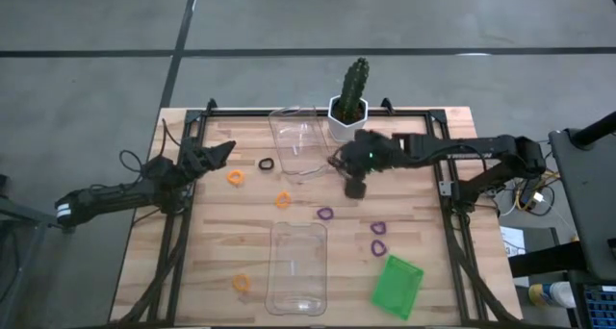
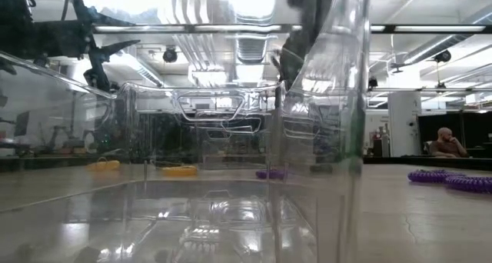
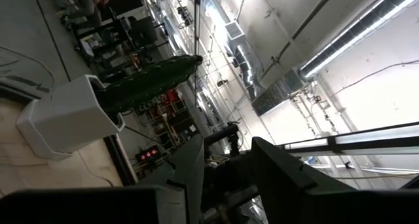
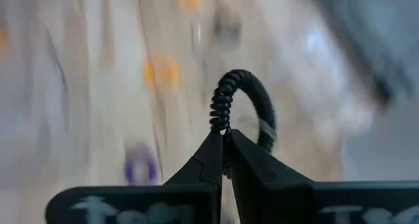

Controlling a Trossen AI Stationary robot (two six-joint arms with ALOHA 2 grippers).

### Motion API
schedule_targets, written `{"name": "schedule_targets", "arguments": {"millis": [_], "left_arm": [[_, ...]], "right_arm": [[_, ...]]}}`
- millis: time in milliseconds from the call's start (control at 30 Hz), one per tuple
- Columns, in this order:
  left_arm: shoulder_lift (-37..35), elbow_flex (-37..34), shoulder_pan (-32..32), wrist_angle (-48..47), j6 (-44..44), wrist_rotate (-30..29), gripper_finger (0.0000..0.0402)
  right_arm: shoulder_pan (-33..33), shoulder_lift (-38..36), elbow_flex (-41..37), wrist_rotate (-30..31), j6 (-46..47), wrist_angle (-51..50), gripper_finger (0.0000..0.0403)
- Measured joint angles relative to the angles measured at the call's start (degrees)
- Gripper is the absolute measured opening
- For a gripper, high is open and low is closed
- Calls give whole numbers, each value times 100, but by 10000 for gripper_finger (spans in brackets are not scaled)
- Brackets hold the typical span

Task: Sort spring keychains
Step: Put the right black spring keychain into the top transparent bin

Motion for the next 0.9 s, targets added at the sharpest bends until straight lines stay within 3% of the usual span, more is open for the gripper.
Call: {"name": "schedule_targets", "arguments": {"millis": [133,400,633,733,900], "left_arm": [[1,0,0,-14,-17,-4,121],[31,0,0,-36,-142,-4,121],[37,0,0,-19,-455,-4,121],[37,0,0,-22,-835,-2,121],[52,0,0,-56,-1182,-7,121]], "right_arm": [[-246,363,572,-1,28,676,11],[-783,1869,1783,-182,273,558,12],[-1012,3207,2960,-248,897,-807,16],[-1074,3691,3427,-310,814,-1619,39],[-1036,4094,4227,-353,831,-2264,120]]}}
